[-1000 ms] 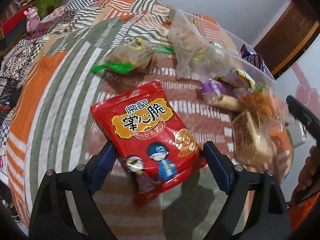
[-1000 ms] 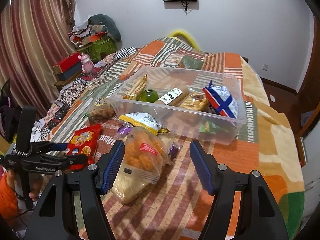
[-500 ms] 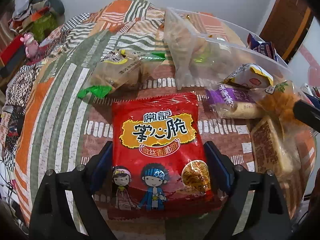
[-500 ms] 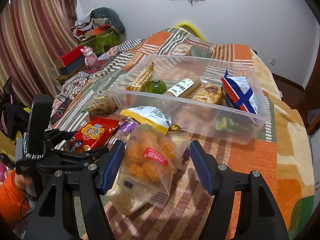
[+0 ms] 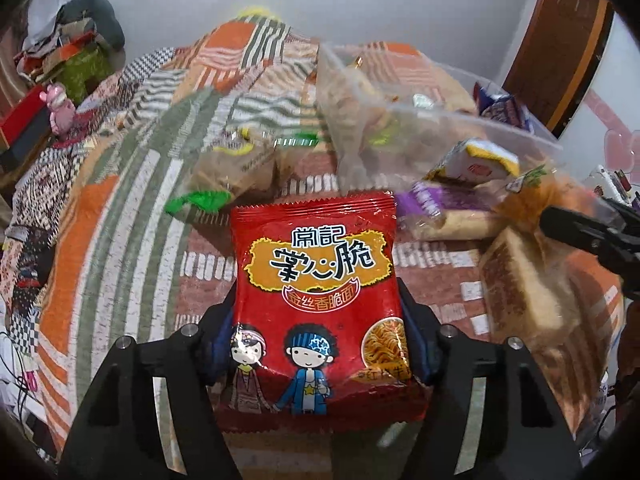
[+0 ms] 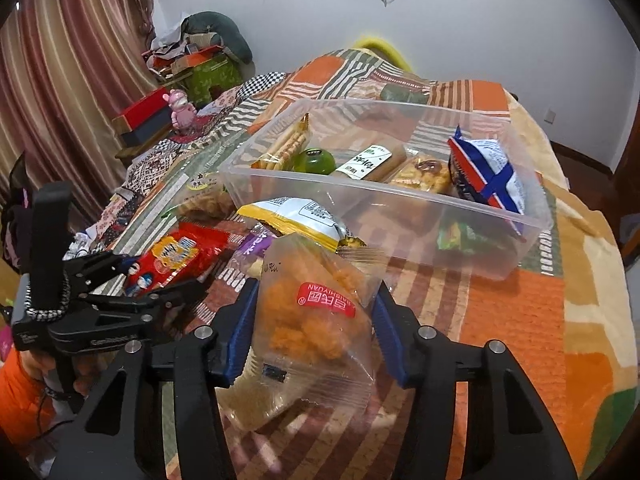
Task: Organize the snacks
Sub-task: 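Lower the red bag with the left tool while the right tool lowers the snack bag into the box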
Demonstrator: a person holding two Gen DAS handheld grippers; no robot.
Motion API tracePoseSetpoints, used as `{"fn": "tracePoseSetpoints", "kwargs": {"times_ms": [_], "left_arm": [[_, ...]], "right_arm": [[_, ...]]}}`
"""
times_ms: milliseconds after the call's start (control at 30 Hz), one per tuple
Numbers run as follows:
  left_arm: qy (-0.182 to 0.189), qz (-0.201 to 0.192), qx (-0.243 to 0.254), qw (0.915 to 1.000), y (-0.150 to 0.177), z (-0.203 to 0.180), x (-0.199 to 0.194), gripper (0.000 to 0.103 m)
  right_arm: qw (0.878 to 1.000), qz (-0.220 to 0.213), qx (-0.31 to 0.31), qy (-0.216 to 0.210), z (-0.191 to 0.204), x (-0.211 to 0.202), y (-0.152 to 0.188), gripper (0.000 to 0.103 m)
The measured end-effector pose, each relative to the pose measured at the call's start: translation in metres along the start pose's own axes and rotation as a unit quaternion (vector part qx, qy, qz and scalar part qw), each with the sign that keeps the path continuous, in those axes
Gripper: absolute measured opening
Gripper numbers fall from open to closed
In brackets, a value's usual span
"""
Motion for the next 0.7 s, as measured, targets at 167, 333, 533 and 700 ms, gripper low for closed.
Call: {"fn": "tracePoseSetpoints", "kwargs": {"times_ms": [167,333,533,700], "left_arm": [[0.001,-0.034,0.005,0.9994,-0.018,-0.006,-0.028,0.068],[0.001,-0.072,0.014,0.9973,-0.044,-0.013,-0.054,0.068],[0.008,-0.101,0.024,0.9946,-0.074,-0.025,-0.064,0.068],[0.015,-0.114,0.032,0.9928,-0.098,-0.037,-0.061,0.068]], "right_arm": [[1.000,-0.014,0.004,0.002,-0.004,-0.012,-0.003,0.050],[0.999,-0.038,0.005,0.004,-0.007,-0.029,-0.014,0.050],[0.998,-0.070,0.007,0.006,-0.012,-0.047,-0.031,0.050],[0.996,-0.091,0.011,0.015,-0.019,-0.050,-0.050,0.050]]}}
Point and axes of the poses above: each gripper's, at about its wrist camera, not at the fingertips, and x roughly the way its jaws point, z to its left, y to its underside, the point moved 8 cm from there along x, roughly the way its jaws point, and after that the axes turned 8 degrees about x, right-handed, at the moved point
